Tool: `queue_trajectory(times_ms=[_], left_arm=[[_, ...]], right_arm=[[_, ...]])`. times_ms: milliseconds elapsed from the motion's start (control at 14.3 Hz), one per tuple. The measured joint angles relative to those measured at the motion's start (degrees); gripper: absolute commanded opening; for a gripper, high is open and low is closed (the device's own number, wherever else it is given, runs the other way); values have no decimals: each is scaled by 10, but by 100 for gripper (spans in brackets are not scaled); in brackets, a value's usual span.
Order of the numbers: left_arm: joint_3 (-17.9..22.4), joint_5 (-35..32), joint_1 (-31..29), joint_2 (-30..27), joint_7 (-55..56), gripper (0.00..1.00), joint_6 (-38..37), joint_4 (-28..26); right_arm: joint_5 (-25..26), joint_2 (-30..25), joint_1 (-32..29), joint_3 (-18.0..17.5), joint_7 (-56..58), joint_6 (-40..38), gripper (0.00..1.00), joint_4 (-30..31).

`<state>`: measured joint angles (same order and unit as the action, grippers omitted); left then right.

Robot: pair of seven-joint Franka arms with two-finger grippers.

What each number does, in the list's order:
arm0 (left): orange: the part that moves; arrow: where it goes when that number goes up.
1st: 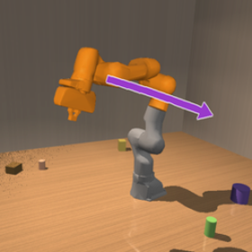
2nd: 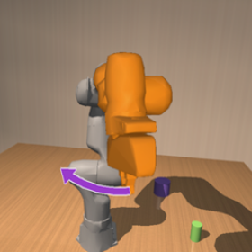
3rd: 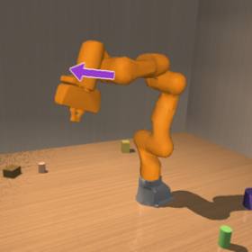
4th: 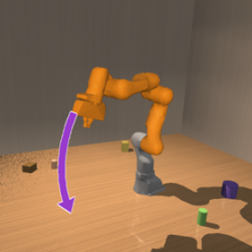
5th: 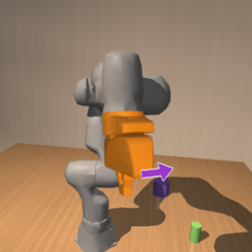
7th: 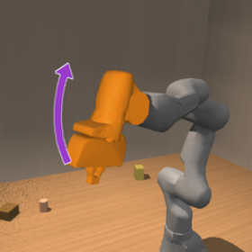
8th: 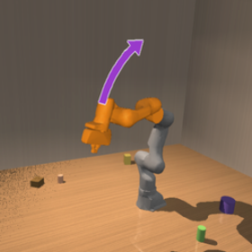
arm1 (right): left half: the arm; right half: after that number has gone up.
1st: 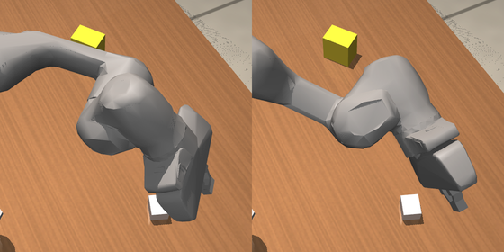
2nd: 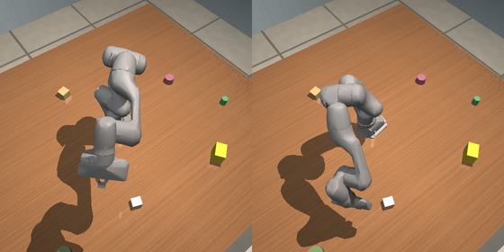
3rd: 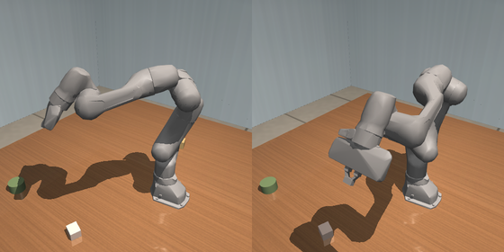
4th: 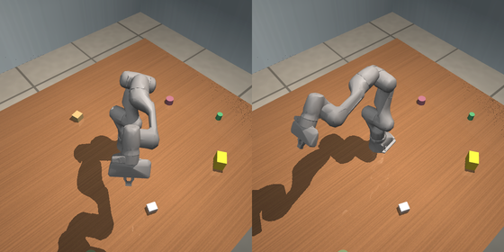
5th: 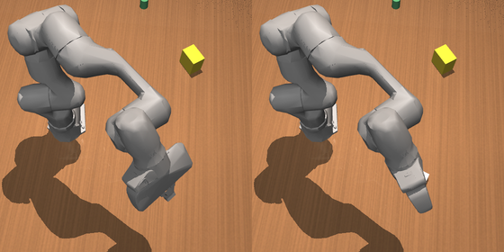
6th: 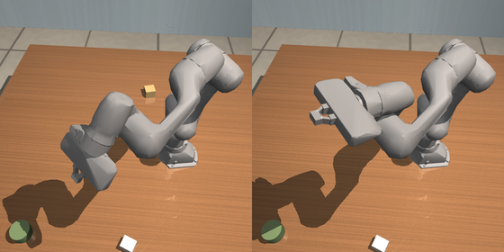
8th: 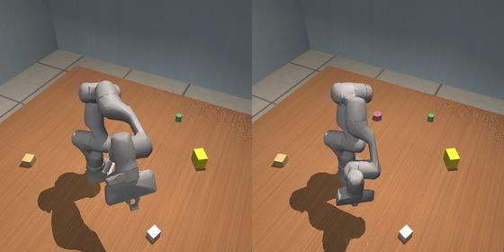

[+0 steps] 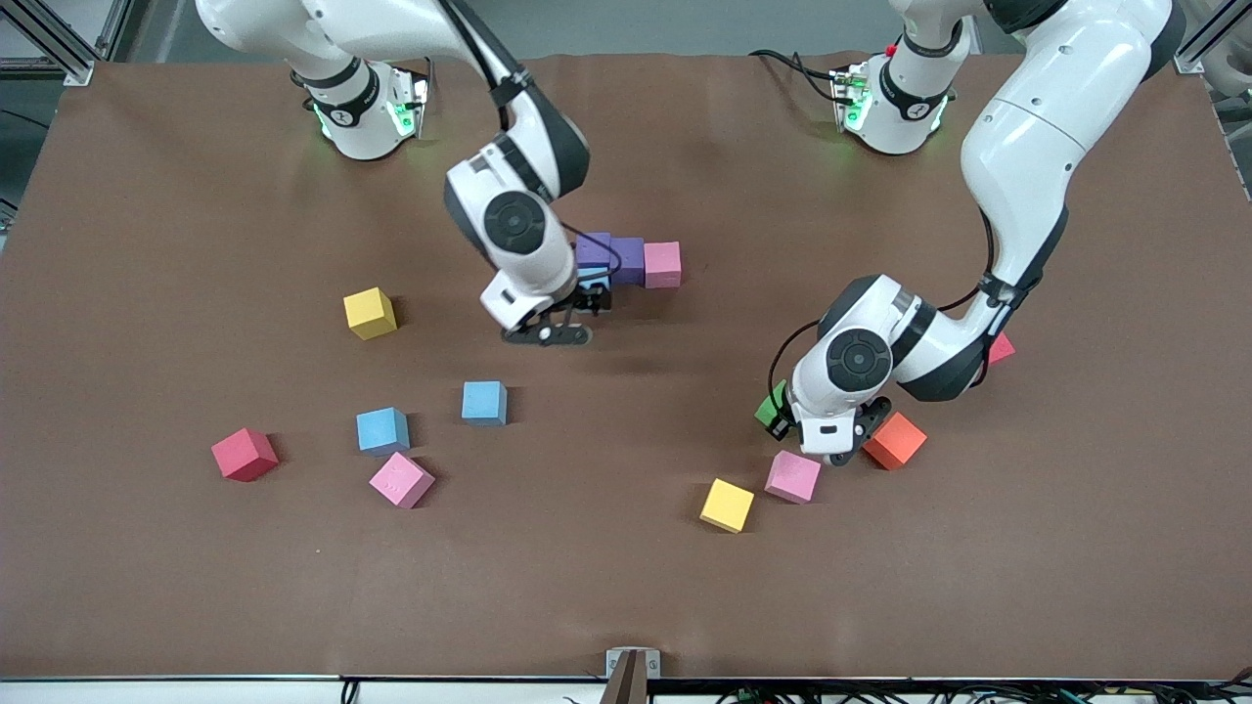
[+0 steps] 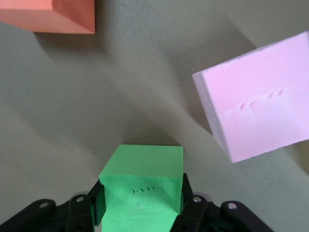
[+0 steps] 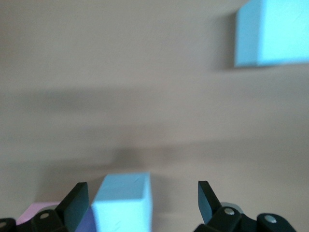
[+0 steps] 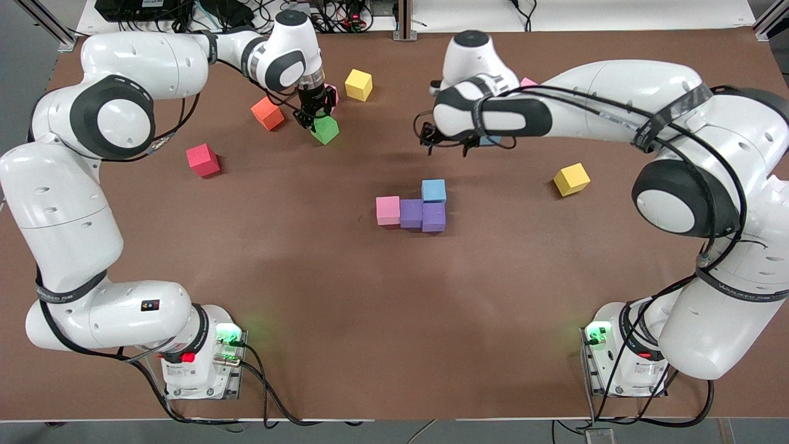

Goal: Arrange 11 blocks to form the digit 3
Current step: 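Grasp the green block with the left gripper while the right gripper places blue, then carry the second blue block with the right gripper below the first blue block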

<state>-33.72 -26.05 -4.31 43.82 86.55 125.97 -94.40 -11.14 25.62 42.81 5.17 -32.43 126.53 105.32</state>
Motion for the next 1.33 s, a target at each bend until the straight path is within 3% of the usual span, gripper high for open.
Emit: queue_trajectory(times_ms=[419,978,1047,1257,1327], left_arm=[[-21,24,1,-11,29,21,-13,38],[-34,24,-1,-20,33,17,-36,59],[-34,24,-2,-20,33,17,-36,59],[-34,24,-1,-20,32,17,-36,59],[-34,24,0,-20,32,17,-36,59]], right_arm=[[34,9,-74,24,107,6,100,-9],[35,88,-100,24,152,87,100,-23],[35,93,-103,24,160,87,95,-27],[35,99,-106,24,170,87,36,-30],[35,100,-106,24,171,89,24,-30]])
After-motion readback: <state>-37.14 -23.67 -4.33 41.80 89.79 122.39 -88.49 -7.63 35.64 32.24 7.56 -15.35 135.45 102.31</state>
